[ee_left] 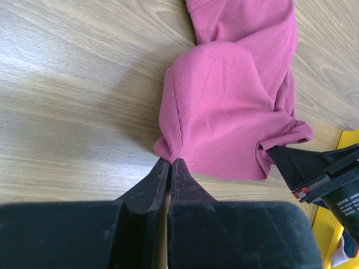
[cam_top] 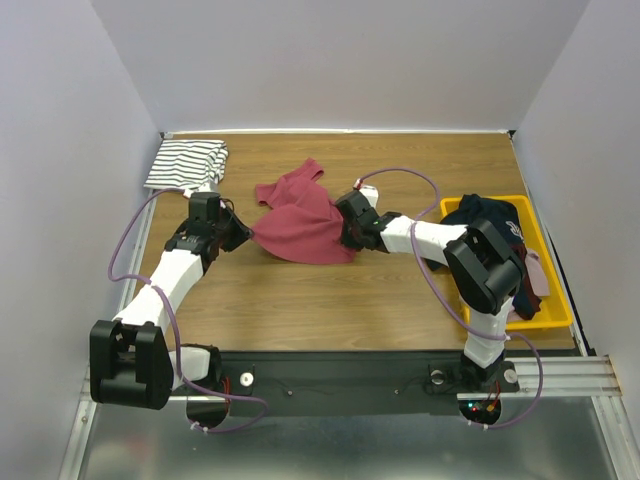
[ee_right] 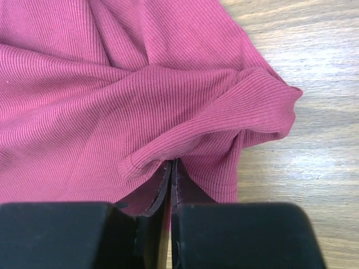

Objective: Fold and stack the tank tops
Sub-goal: Flatten the tank top out

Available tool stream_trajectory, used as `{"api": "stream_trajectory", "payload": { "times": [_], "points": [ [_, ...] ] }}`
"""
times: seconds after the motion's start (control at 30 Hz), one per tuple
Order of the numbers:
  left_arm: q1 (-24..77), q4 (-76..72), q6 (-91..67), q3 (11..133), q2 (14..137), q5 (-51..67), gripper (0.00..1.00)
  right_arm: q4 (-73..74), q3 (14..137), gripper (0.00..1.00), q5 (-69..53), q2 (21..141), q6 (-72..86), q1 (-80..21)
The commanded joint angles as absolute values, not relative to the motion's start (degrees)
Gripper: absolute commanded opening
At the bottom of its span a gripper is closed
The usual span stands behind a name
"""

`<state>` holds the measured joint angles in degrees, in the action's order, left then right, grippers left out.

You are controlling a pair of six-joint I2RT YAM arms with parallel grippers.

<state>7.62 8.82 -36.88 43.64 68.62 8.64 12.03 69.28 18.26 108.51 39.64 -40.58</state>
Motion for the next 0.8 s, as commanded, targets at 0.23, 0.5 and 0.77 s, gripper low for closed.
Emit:
{"api": "stream_trajectory", "payload": {
  "times": [0.23, 0.5, 0.77],
  "points": [
    [6.86, 7.56, -35.95, 43.15, 67.41, 9.14, 0.00, 13.27, 69.26, 0.00, 21.88, 103.54, 39.11, -41.04],
    [4.58, 9.66, -36.21, 43.24, 66.10, 6.51, 0.00, 17.40, 63.82, 0.00, 24.52, 91.68, 37.97, -40.34],
    [2.20, 10.28, -37.97, 42.19, 64.42, 6.24, 0.00, 20.13, 50.20, 0.00, 24.43, 82.80, 40.43, -36.30]
  ]
}}
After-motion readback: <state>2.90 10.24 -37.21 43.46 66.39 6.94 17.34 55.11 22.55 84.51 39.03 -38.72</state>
